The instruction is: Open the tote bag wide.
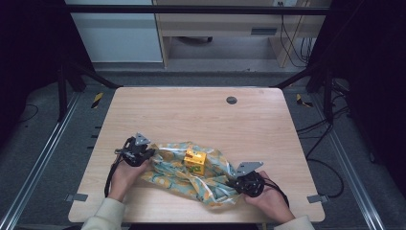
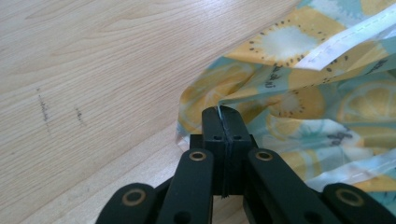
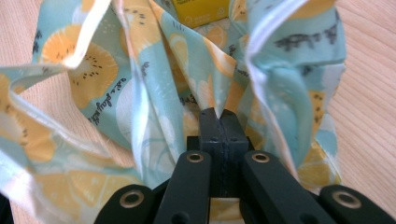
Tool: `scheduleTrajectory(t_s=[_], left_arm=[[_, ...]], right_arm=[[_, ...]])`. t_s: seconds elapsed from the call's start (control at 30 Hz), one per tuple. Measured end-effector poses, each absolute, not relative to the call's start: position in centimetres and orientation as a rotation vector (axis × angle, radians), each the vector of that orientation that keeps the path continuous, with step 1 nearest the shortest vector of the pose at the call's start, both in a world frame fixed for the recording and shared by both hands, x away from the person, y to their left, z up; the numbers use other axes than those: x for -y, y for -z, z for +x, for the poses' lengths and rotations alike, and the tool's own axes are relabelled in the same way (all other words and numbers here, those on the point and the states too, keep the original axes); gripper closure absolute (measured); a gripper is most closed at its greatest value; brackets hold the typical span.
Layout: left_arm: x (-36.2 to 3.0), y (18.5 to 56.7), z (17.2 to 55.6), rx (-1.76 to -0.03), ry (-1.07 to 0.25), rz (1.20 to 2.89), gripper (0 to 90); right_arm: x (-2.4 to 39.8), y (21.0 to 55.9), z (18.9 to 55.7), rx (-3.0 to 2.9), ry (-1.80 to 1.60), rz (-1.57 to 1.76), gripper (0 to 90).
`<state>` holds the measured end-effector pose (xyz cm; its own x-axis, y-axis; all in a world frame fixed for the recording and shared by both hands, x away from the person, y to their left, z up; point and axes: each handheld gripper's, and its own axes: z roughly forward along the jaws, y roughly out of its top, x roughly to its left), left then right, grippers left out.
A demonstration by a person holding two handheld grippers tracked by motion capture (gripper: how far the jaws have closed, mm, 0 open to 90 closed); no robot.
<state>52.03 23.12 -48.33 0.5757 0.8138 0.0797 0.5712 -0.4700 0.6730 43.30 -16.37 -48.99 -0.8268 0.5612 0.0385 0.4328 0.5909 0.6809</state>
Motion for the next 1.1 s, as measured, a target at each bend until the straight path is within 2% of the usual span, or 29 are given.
scheduleTrajectory(t_s=[0.3, 0.33, 0.37, 0.43, 0.47, 0.5, 0.53, 0.57, 0.6, 0.67, 0.7, 0.93, 1.1], left_arm=[[-23.0, 48.1, 51.5, -1.078, -0.519, 2.197, 89.4], [-22.9, 47.9, 51.3, -1.071, -0.522, 2.186, 83.8], [-22.8, 47.5, 51.0, -1.060, -0.527, 2.170, 83.8], [-22.5, 46.7, 50.4, -1.032, -0.542, 2.135, 76.2], [-22.4, 46.2, 50.1, -1.027, -0.561, 2.122, 66.0], [-22.1, 45.0, 49.4, -1.007, -0.585, 2.096, 62.5], [-22.1, 45.0, 49.4, -1.007, -0.585, 2.096, 60.8], [-21.9, 44.4, 49.0, -0.993, -0.598, 2.080, 60.8], [-21.7, 43.2, 48.2, -0.966, -0.608, 2.055, 56.5], [-21.5, 42.7, 47.8, -0.954, -0.608, 2.049, 55.1], [-21.4, 42.3, 47.5, -0.942, -0.612, 2.044, 53.1], [-20.2, 40.7, 45.8, -0.870, -0.586, 2.051, 50.8], [-18.6, 42.5, 45.4, -0.828, -0.552, 2.147, 52.2]], right_arm=[[16.9, 48.9, 43.1, -2.627, -1.072, 0.845, 90.0], [16.9, 48.8, 43.1, -2.605, -1.093, 0.846, 86.6], [16.9, 48.8, 43.1, -2.605, -1.093, 0.846, 86.6], [16.8, 48.4, 43.1, -2.582, -1.105, 0.843, 75.4], [16.6, 48.0, 43.1, -2.561, -1.110, 0.840, 62.8], [16.5, 47.7, 43.0, -2.561, -1.105, 0.843, 58.4], [16.5, 47.7, 43.0, -2.561, -1.105, 0.843, 58.4], [16.3, 47.5, 42.9, -2.554, -1.105, 0.837, 53.6], [16.1, 46.8, 42.8, -2.539, -1.107, 0.830, 44.6], [16.0, 46.5, 42.6, -2.533, -1.120, 0.821, 42.1], [15.9, 45.8, 42.5, -2.531, -1.134, 0.810, 36.4], [15.2, 44.3, 42.3, -2.521, -1.171, 0.759, 31.9], [15.2, 42.5, 43.1, -2.456, -1.226, 0.769, 31.8]])
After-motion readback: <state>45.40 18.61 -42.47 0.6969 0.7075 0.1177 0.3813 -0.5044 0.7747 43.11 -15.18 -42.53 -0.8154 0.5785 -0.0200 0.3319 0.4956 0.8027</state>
